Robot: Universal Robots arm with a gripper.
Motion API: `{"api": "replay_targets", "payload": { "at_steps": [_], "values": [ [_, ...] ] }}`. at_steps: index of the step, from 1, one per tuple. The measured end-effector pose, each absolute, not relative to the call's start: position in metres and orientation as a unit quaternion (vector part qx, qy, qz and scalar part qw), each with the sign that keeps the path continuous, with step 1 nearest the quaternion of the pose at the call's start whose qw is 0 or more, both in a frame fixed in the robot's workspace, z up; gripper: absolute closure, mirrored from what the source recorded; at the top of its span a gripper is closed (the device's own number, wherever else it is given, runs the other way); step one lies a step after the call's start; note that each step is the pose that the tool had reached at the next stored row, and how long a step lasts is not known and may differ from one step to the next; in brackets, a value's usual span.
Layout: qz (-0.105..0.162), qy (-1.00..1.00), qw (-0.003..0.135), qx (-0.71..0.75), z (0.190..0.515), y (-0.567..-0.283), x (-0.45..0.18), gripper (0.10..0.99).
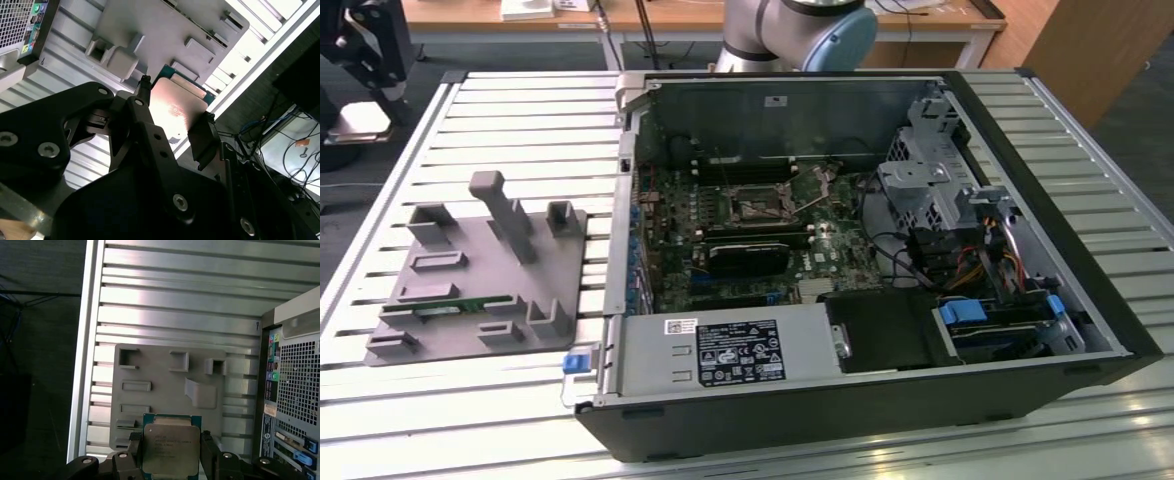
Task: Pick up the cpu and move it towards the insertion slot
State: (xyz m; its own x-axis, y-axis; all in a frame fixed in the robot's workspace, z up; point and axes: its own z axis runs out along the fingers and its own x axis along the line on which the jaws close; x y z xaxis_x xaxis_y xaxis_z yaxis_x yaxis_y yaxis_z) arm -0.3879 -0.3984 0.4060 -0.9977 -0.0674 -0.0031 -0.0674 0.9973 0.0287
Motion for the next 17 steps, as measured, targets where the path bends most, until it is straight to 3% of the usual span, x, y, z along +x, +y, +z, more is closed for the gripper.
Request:
{"api": "replay_targets", "payload": {
  "at_steps": [17],
  "values": [
    [0.014, 0.999, 0.001, -0.034, 0.406, -0.398, -0.377, 0.537]
  ]
}}
